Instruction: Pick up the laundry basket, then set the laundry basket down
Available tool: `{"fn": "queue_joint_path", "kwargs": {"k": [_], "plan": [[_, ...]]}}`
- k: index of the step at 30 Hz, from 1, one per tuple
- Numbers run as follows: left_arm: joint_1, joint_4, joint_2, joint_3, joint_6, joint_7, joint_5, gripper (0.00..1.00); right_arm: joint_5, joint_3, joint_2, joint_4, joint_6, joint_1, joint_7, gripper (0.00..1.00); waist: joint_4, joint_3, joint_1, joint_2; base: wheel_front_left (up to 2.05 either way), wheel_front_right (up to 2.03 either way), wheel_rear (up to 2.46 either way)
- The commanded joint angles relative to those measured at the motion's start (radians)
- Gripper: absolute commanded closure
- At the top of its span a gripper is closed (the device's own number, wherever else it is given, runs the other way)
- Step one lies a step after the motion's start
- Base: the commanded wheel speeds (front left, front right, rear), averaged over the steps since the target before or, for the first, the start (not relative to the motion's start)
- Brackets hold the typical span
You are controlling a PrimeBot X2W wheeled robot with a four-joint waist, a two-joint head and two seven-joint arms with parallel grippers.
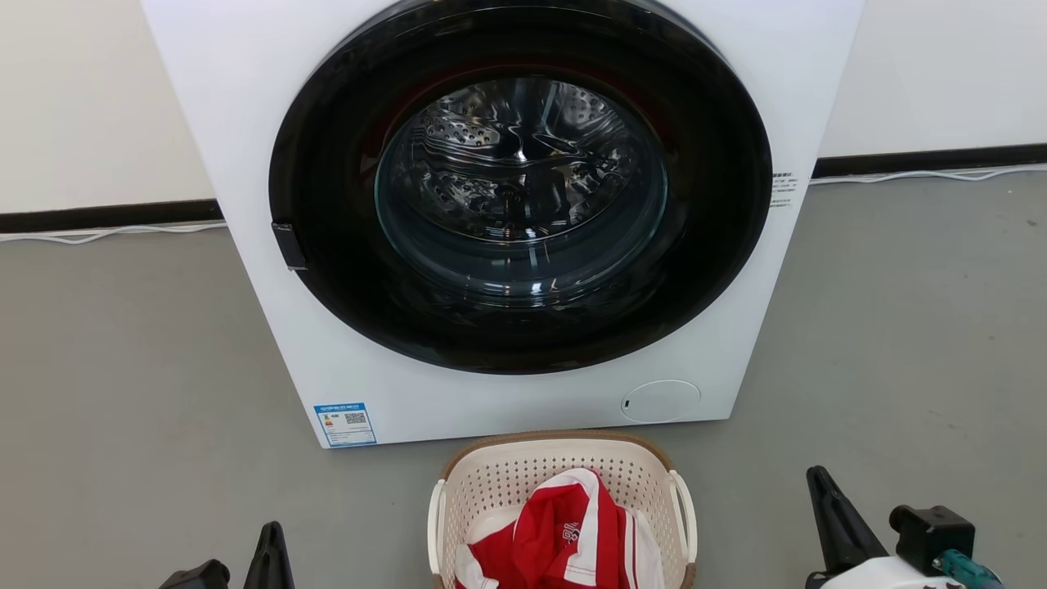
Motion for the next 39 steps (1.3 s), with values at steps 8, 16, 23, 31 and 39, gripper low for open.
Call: {"fn": "queue_joint_path", "kwargs": {"k": [8, 16, 23, 31, 39], "plan": [[-0.04, -0.033, 0.005, 0.011, -0.022, 0.028, -0.108, 1.0, 0.114, -0.017, -0.005, -0.041, 0.001, -0.04, 0.027, 1.0, 0.001, 0.005, 0.0001, -0.0001, 0.0, 0.0, 0.0], [-0.049, -0.04, 0.006, 0.016, -0.037, 0.049, -0.191, 1.0, 0.206, -0.025, 0.001, -0.055, 0.001, -0.042, 0.048, 1.0, 0.001, 0.01, 0.0, -0.0001, 0.0, 0.0, 0.0], [-0.056, -0.044, 0.007, 0.021, -0.049, 0.067, -0.252, 1.0, 0.274, -0.032, 0.005, -0.064, 0.002, -0.044, 0.065, 1.0, 0.002, 0.013, 0.0, -0.0001, 0.0, 0.0, 0.0], [-0.067, -0.049, 0.008, 0.027, -0.064, 0.09, -0.335, 1.0, 0.365, -0.041, 0.01, -0.076, 0.002, -0.047, 0.088, 1.0, 0.002, 0.017, 0.0, -0.0001, 0.0, 0.0, 0.0], [-0.077, -0.054, 0.01, 0.034, -0.08, 0.114, -0.418, 1.0, 0.456, -0.05, 0.016, -0.088, 0.003, -0.051, 0.112, 1.0, 0.003, 0.021, 0.0, -0.0001, 0.0, 0.0, 0.0]]}}
